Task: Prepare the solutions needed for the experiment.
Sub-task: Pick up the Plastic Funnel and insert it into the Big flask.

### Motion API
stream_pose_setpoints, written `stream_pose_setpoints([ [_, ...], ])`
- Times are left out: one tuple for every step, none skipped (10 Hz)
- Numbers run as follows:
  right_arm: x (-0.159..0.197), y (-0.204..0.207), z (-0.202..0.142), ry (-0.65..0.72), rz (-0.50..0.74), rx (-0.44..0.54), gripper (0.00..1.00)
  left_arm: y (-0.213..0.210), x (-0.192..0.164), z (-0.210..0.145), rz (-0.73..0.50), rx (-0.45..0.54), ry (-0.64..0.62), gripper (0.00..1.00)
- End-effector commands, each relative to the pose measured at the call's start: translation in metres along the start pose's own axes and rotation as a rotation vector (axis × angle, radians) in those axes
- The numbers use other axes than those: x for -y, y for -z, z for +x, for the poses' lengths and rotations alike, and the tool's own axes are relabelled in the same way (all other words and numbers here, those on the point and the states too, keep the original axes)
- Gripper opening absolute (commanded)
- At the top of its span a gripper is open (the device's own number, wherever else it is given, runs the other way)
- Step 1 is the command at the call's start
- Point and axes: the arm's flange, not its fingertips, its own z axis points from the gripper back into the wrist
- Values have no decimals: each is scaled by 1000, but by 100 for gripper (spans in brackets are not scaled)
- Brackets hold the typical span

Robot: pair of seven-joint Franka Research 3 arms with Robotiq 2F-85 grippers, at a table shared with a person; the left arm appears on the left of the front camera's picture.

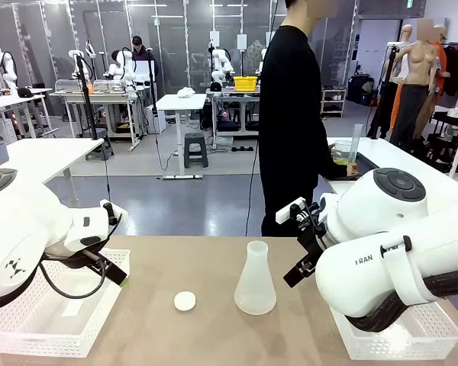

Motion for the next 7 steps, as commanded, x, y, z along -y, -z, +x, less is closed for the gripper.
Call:
stream_pose_setpoints([
  [0,0,0,2,0,0,100,0,0,0,0,0,0,100],
  [0,0,0,2,0,0,100,0,0,0,0,0,0,100],
  [0,0,0,2,0,0,100,0,0,0,0,0,0,100],
  [0,0,0,2,0,0,100,0,0,0,0,0,0,100],
  [0,0,0,2,0,0,100,0,0,0,0,0,0,100],
  [0,0,0,2,0,0,100,0,0,0,0,0,0,100],
  [0,0,0,2,0,0,100,0,0,0,0,0,0,100],
])
